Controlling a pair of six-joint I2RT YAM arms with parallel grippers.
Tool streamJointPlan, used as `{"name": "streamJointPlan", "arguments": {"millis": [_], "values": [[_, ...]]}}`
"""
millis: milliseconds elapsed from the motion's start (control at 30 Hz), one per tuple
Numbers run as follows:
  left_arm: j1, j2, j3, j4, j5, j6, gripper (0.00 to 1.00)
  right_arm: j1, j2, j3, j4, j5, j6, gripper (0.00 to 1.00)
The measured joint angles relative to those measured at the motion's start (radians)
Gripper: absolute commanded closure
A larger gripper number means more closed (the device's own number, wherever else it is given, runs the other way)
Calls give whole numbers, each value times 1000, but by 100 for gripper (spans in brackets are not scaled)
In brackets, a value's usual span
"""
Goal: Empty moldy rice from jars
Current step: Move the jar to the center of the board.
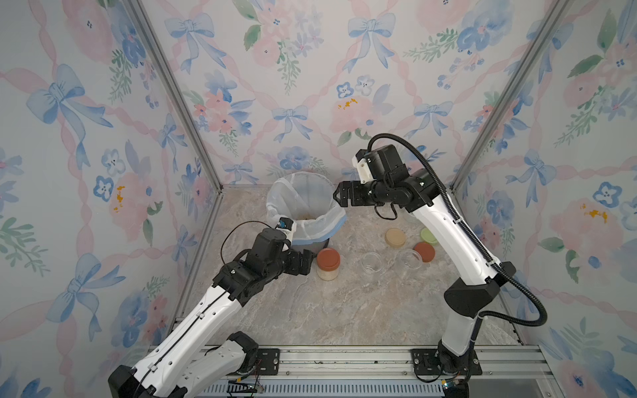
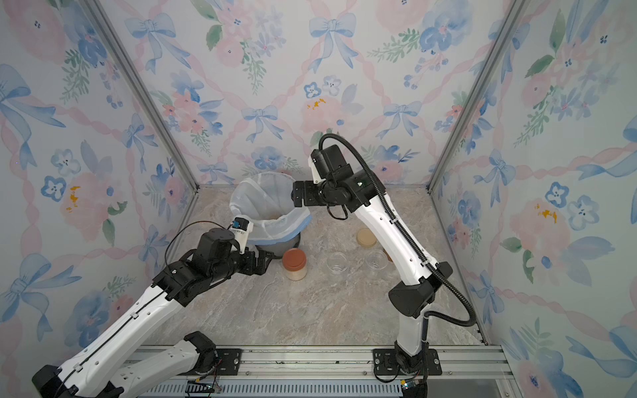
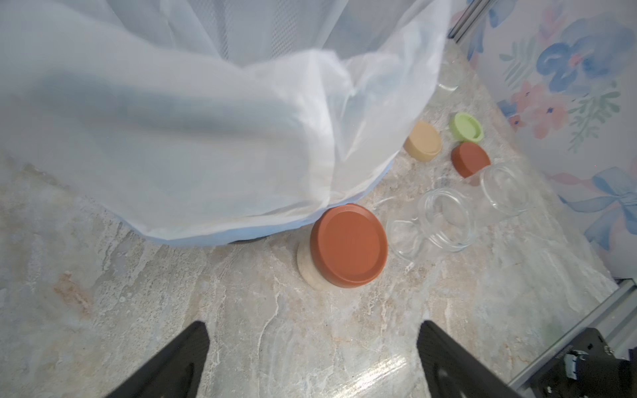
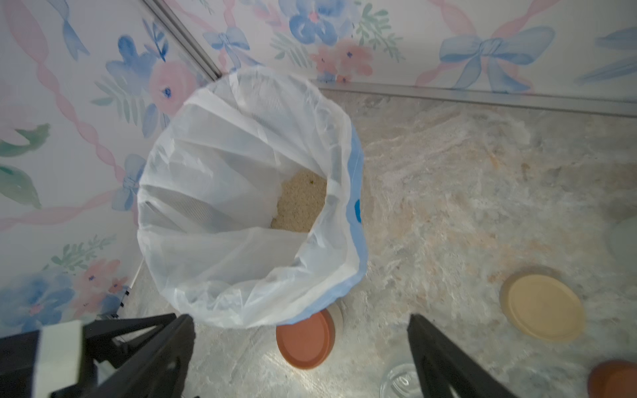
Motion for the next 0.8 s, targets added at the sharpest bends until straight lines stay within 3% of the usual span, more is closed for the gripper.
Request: {"name": "streamJointPlan", "arguments": {"millis": [333, 567, 800], "values": [[0, -161, 93, -87, 42, -50, 2, 142, -167, -452, 47, 54, 60, 3], [0, -227, 157, -174, 42, -75, 2, 217, -175, -579, 130, 76, 102, 2], [0, -260, 161, -235, 42, -84, 2, 246, -87, -589, 197, 105, 122, 3]]}}
